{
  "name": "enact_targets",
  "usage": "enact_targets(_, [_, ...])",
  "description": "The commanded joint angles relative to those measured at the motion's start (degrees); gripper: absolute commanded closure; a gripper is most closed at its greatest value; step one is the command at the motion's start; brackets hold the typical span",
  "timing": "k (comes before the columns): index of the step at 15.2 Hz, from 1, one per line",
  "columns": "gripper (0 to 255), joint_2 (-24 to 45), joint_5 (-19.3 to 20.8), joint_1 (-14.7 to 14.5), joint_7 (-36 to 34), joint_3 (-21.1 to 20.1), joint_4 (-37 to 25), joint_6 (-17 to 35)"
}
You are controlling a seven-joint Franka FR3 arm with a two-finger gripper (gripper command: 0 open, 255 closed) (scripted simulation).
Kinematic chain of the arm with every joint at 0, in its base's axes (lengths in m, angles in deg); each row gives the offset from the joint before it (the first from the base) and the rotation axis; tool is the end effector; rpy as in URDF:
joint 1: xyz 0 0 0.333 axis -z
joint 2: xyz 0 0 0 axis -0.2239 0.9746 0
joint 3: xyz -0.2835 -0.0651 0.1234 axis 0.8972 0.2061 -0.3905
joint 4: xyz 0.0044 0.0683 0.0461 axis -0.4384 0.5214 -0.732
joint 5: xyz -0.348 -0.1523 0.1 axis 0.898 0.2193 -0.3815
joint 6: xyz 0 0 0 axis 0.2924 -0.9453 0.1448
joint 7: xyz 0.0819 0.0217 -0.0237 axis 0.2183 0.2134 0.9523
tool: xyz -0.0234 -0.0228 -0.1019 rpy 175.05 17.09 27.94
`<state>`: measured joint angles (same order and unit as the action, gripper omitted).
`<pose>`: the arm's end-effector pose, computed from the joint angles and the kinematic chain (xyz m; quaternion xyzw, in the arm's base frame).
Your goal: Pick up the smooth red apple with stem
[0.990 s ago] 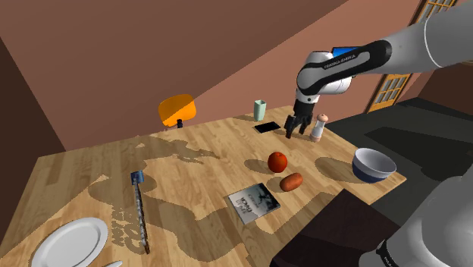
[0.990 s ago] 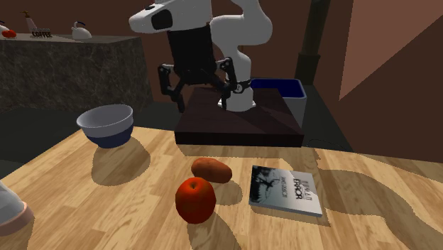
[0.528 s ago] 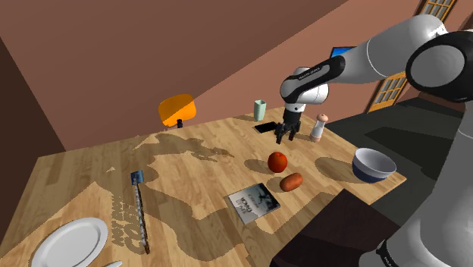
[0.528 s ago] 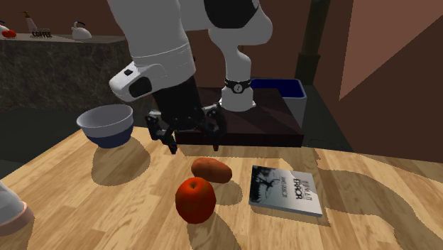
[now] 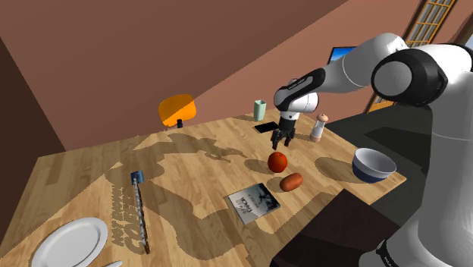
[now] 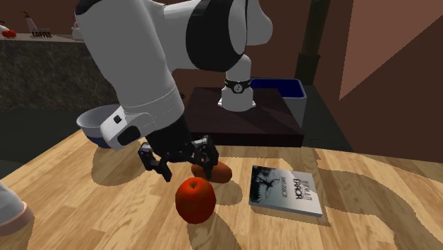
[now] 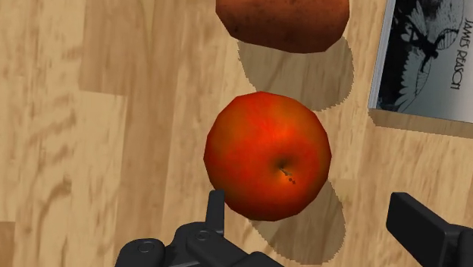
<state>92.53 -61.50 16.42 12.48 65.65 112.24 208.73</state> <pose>0.5807 -0.1556 0.2433 -0.9935 0.0220 0.0563 0.0967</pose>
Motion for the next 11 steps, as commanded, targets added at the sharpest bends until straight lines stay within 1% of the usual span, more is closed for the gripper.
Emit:
enact_targets(1, [0,1.2,-0.5,0.1,0.4,-0.3,0.0,1.2])
enact_targets(2, [0,2.1,-0.9,0.2,0.7,-0.5,0.1,2.1])
enact_targets(4, [0,2.1,-0.9,0.2,0.7,-0.5,0.1,2.1])
enact_targets(5, [255,2.1,-0.9,0.2,0.7,-0.5,0.0,2.1])
enact_targets(11, [255,2.2,-0.9,0.3,0.7,-0.5,0.0,2.0])
